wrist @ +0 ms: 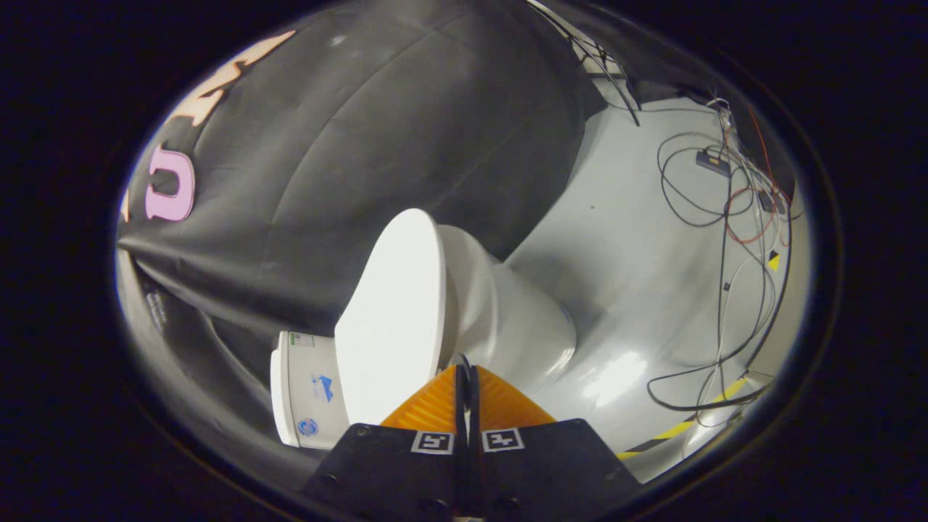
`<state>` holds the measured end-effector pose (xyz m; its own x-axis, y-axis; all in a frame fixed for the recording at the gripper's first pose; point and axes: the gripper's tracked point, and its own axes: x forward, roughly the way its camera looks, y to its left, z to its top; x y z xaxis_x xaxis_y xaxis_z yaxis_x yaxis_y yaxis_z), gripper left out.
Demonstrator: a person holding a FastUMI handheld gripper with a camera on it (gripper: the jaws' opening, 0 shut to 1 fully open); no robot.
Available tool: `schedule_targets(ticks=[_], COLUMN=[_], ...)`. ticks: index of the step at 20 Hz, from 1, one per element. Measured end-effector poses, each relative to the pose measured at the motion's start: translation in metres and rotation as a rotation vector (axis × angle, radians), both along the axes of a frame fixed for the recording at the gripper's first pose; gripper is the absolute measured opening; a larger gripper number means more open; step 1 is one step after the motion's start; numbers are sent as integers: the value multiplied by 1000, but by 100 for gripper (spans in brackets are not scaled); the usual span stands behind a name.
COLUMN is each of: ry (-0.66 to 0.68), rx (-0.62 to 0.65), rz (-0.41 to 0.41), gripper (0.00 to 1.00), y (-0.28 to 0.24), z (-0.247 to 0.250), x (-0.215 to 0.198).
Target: Open the toilet lid.
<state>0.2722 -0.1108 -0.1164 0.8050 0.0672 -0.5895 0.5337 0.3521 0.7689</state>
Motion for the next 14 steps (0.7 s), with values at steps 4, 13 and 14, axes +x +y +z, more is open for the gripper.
schedule_targets(ticks=[4,13,14], ry=[-10,-41,-43], rx=[-77,-289,-317], rz=[-7,31,34], gripper=[0,0,0], y=[13,53,59], z=[50,163,173], x=[-1,1,3])
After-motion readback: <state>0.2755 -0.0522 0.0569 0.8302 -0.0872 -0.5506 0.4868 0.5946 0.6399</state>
